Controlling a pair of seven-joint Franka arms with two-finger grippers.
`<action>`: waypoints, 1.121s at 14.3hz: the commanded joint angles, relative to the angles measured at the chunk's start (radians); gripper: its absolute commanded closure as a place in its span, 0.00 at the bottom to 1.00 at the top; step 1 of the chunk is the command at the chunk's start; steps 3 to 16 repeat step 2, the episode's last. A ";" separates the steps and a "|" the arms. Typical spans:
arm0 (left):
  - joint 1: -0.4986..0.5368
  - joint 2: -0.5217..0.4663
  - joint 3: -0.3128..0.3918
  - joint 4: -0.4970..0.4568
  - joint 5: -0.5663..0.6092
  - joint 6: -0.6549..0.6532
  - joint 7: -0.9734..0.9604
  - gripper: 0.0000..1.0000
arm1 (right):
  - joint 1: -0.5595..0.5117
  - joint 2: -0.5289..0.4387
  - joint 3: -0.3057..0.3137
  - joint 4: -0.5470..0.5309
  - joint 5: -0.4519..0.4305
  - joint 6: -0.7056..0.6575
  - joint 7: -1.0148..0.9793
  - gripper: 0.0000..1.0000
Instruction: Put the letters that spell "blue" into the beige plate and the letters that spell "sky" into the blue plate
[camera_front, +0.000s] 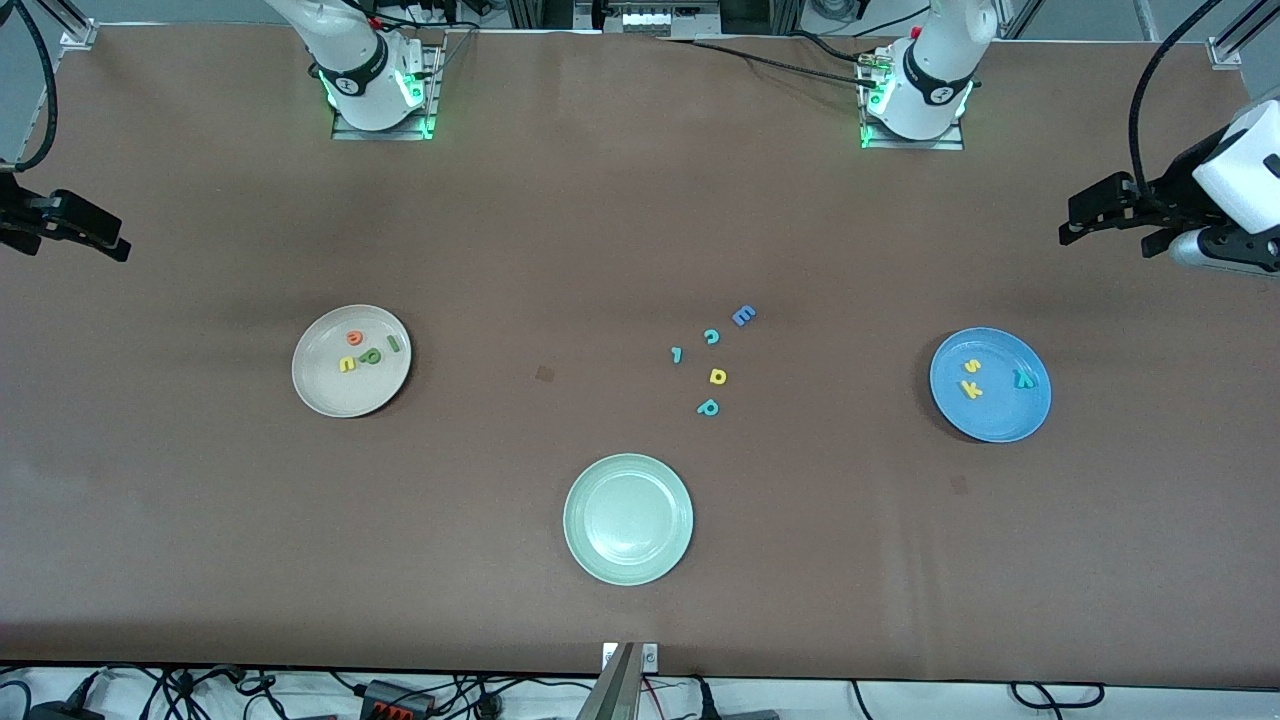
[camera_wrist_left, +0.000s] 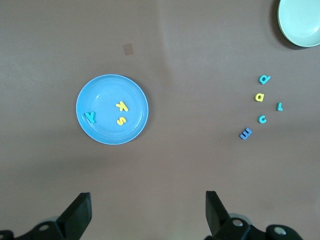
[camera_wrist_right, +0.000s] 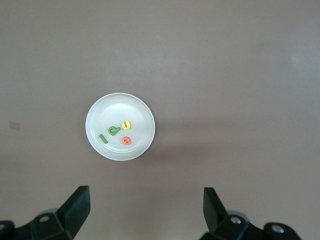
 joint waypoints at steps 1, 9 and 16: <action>0.002 -0.003 -0.001 -0.004 -0.032 0.008 0.023 0.00 | -0.009 -0.025 0.006 -0.024 0.007 -0.005 -0.020 0.00; 0.004 -0.004 -0.001 -0.004 -0.032 0.006 0.023 0.00 | -0.009 -0.025 0.006 -0.024 0.007 -0.005 -0.020 0.00; 0.004 -0.004 -0.001 -0.004 -0.032 0.006 0.023 0.00 | -0.009 -0.025 0.006 -0.024 0.007 -0.005 -0.020 0.00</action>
